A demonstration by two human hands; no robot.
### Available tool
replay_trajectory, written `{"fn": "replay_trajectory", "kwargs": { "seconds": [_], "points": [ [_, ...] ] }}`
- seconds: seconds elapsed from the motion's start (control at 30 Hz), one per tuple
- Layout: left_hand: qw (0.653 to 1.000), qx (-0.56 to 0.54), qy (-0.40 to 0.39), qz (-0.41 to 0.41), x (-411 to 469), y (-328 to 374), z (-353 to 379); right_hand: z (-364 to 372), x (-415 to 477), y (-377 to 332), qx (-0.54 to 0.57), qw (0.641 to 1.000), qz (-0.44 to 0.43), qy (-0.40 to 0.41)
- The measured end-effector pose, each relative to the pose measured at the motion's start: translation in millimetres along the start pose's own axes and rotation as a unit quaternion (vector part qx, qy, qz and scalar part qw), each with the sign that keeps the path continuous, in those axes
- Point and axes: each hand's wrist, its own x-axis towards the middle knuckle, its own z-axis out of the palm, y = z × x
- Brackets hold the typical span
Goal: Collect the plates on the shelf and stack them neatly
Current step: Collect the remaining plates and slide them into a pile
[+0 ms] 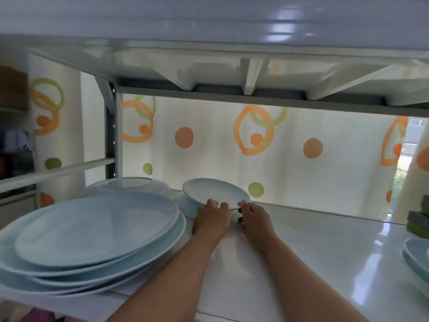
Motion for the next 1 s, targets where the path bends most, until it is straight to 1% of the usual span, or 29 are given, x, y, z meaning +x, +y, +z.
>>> {"fn": "replay_trajectory", "kwargs": {
  "seconds": [0.07, 0.1, 0.2, 0.27, 0.43, 0.63, 0.77, 1.0],
  "points": [
    [1.000, 0.007, 0.012, 0.016, -1.4, -2.7, -1.2, -2.0, -1.6, 2.1, -0.005, 1.000, -0.010, 0.003],
    [1.000, -0.007, 0.020, 0.016, -3.0, -4.2, -3.6, -3.0, -2.5, 3.2, -0.012, 1.000, -0.019, 0.011],
    [0.999, -0.029, 0.031, 0.020, -5.8, -4.4, -7.7, -8.7, -8.4, 0.7, -0.033, 0.997, -0.053, 0.051],
    [0.998, -0.036, 0.044, 0.030, -8.7, -4.9, -7.3, -12.6, -11.4, -3.8, -0.025, 0.994, -0.070, 0.075],
    [0.993, -0.039, 0.057, 0.094, -12.9, -3.8, -6.8, -17.5, -16.4, -5.7, -0.013, 0.992, -0.075, 0.100],
    [0.986, -0.042, 0.040, 0.153, -12.7, -2.3, -6.4, -25.5, -24.8, -9.8, 0.044, 0.991, -0.045, 0.120],
    [0.979, -0.054, 0.040, 0.192, -16.3, -0.9, -6.8, -29.0, -27.8, -14.6, 0.072, 0.986, -0.033, 0.149],
    [0.970, -0.065, 0.024, 0.232, -25.0, 3.5, -4.1, -42.4, -34.3, -24.5, 0.143, 0.973, 0.031, 0.181]
  ]
}}
